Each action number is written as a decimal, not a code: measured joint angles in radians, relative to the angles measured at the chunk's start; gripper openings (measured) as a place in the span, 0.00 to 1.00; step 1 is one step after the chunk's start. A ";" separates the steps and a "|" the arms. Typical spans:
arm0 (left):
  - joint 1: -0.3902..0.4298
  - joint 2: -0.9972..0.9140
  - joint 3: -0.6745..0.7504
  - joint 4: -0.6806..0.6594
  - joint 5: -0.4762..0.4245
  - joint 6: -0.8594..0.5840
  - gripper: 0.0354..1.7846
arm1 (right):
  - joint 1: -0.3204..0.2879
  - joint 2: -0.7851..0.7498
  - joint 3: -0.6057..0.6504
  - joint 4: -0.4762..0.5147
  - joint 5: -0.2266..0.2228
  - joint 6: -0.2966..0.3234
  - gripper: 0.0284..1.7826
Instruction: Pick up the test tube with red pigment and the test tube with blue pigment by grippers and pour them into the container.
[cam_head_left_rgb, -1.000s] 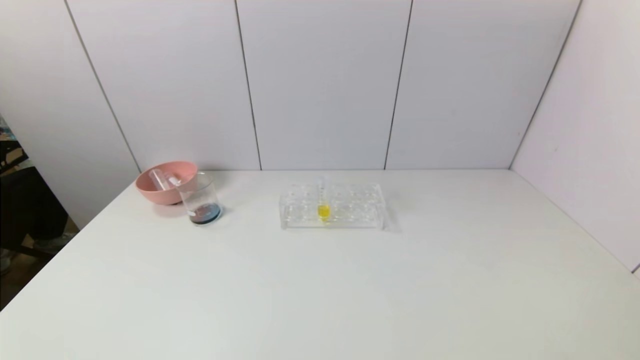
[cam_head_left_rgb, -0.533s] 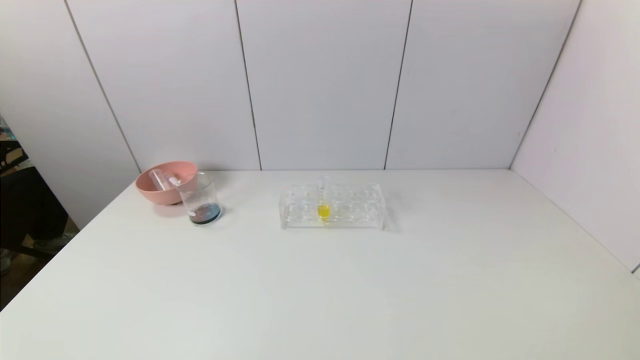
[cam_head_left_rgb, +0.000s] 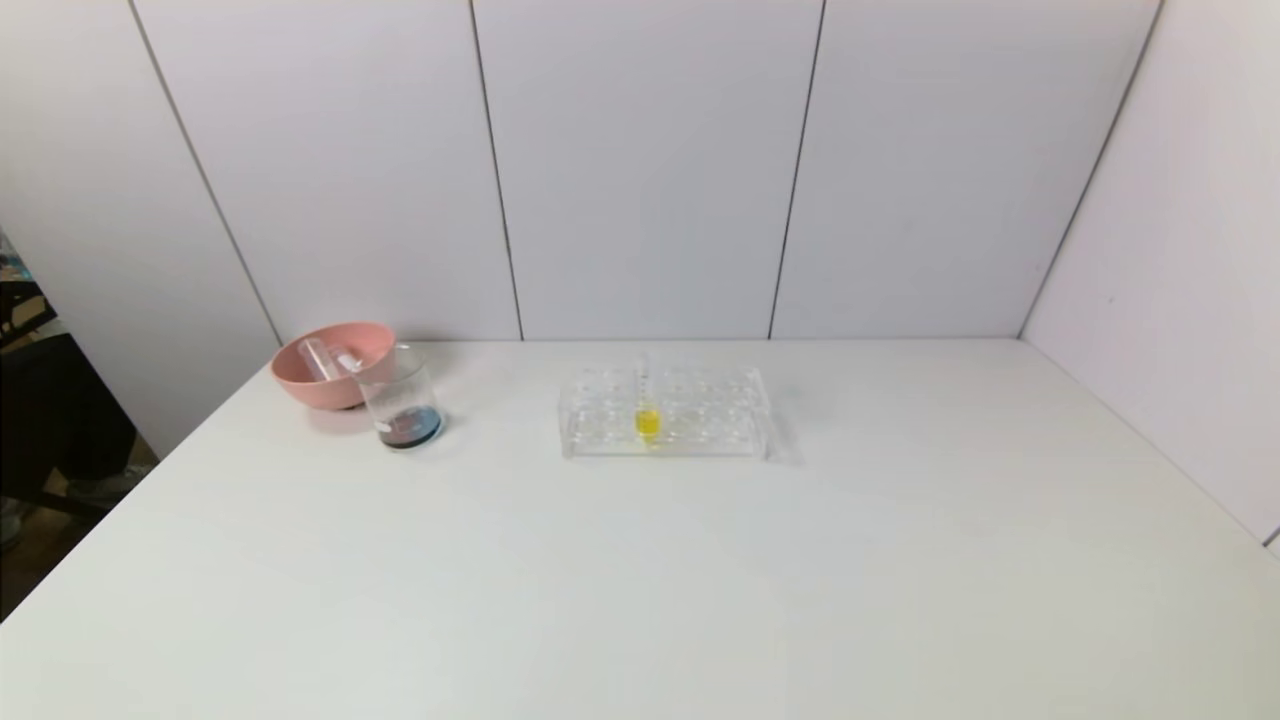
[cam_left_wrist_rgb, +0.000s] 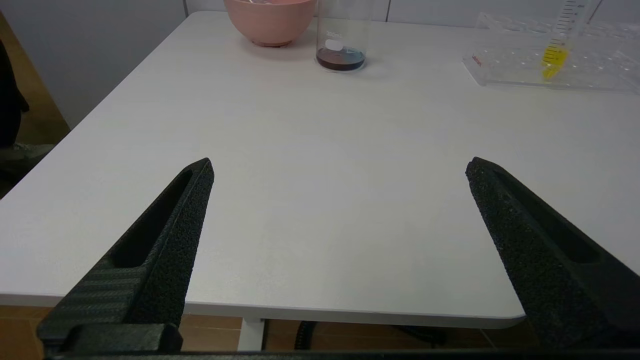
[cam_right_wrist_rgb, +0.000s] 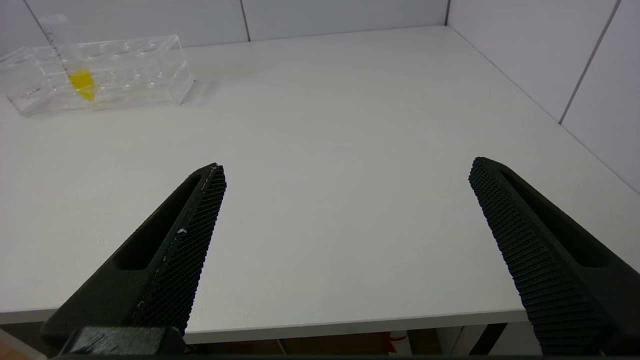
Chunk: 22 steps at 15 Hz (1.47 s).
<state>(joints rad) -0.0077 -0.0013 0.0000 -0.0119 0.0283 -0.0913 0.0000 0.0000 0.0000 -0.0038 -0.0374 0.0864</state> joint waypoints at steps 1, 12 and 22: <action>0.000 0.000 0.000 0.000 0.000 0.000 0.99 | 0.000 0.000 0.000 0.000 0.000 0.000 1.00; 0.000 0.001 0.000 0.000 0.000 0.000 0.99 | 0.000 0.000 0.000 0.000 0.000 0.000 1.00; 0.000 0.001 0.000 0.000 0.000 0.000 0.99 | 0.000 0.000 0.000 0.000 0.000 0.000 1.00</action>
<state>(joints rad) -0.0077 0.0000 0.0000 -0.0119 0.0283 -0.0909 0.0000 0.0000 0.0000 -0.0038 -0.0379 0.0864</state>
